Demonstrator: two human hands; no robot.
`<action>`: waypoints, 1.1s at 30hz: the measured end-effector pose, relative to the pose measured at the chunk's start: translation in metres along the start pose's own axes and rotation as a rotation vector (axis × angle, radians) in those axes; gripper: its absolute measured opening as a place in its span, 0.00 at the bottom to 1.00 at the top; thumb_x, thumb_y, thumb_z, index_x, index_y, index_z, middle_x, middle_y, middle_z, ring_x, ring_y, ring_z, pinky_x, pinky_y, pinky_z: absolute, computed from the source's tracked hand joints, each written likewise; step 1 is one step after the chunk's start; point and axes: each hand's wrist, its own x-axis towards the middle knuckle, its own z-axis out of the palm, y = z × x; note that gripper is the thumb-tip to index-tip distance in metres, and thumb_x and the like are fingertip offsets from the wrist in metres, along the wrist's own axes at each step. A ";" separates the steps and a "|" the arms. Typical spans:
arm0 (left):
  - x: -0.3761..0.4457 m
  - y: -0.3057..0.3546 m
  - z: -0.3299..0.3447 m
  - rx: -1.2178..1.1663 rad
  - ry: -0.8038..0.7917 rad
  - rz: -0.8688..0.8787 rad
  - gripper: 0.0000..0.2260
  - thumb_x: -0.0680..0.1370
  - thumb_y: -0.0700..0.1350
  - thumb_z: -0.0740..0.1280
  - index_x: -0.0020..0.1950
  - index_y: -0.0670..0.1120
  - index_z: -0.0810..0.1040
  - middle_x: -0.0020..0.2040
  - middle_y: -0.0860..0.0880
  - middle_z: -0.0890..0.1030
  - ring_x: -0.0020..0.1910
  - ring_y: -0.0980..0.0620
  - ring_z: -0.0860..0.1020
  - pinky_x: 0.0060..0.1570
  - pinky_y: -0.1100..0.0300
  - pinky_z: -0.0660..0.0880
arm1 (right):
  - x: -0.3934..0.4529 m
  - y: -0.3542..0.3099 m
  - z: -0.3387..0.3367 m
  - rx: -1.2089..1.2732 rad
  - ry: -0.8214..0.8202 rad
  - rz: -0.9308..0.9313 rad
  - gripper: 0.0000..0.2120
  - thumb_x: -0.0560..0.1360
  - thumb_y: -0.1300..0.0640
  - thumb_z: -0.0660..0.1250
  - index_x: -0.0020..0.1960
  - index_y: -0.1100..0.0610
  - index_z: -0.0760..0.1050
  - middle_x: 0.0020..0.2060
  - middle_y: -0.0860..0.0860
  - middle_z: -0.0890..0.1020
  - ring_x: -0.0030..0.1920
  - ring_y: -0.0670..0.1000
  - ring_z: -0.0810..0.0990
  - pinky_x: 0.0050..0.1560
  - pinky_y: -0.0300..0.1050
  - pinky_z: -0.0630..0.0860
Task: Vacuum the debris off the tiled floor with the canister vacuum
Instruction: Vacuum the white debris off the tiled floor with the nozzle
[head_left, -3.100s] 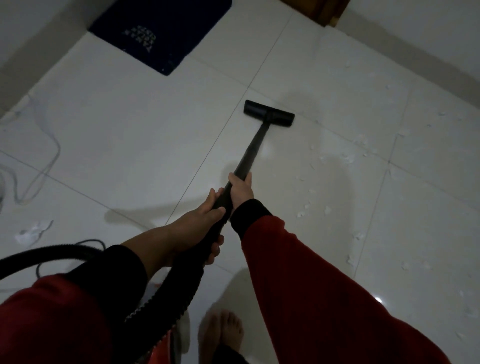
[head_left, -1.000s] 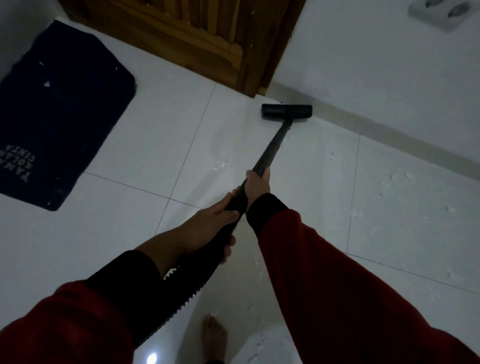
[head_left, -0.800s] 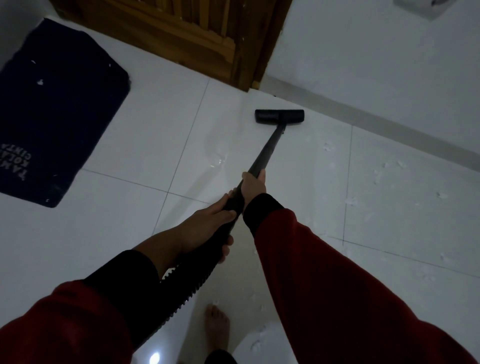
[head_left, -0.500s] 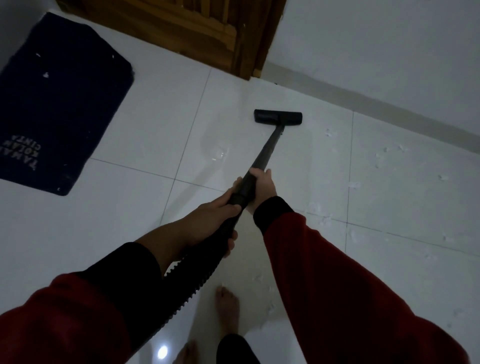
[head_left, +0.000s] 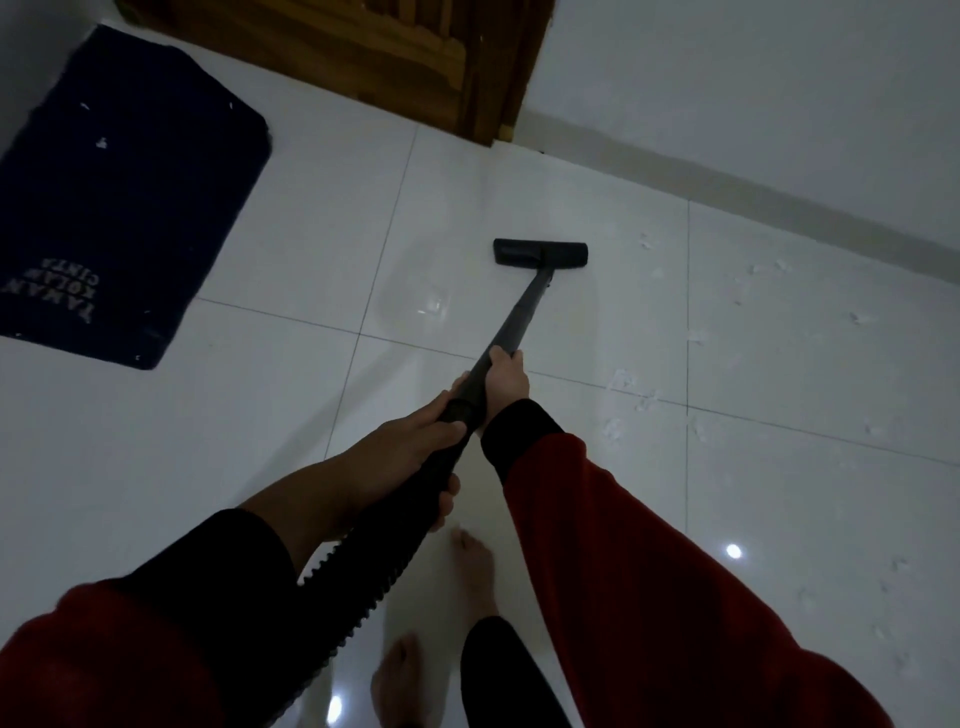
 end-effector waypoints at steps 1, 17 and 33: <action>-0.005 -0.005 0.000 0.006 -0.005 0.003 0.14 0.82 0.46 0.57 0.61 0.65 0.67 0.33 0.43 0.74 0.24 0.52 0.74 0.25 0.60 0.74 | -0.005 0.005 -0.002 0.002 -0.002 0.008 0.18 0.81 0.56 0.53 0.70 0.51 0.61 0.33 0.55 0.68 0.28 0.52 0.70 0.24 0.39 0.72; -0.073 -0.103 0.031 0.048 0.057 0.040 0.19 0.82 0.46 0.56 0.72 0.62 0.63 0.34 0.42 0.73 0.25 0.52 0.74 0.25 0.61 0.74 | -0.069 0.082 -0.053 -0.073 -0.039 0.038 0.21 0.81 0.56 0.53 0.73 0.47 0.58 0.34 0.55 0.69 0.29 0.52 0.70 0.27 0.42 0.72; -0.145 -0.213 0.083 -0.006 0.082 0.001 0.19 0.81 0.46 0.57 0.70 0.65 0.66 0.34 0.42 0.72 0.24 0.50 0.73 0.25 0.61 0.73 | -0.147 0.166 -0.134 -0.064 -0.019 0.084 0.23 0.81 0.55 0.53 0.75 0.46 0.56 0.53 0.57 0.70 0.31 0.52 0.73 0.28 0.43 0.72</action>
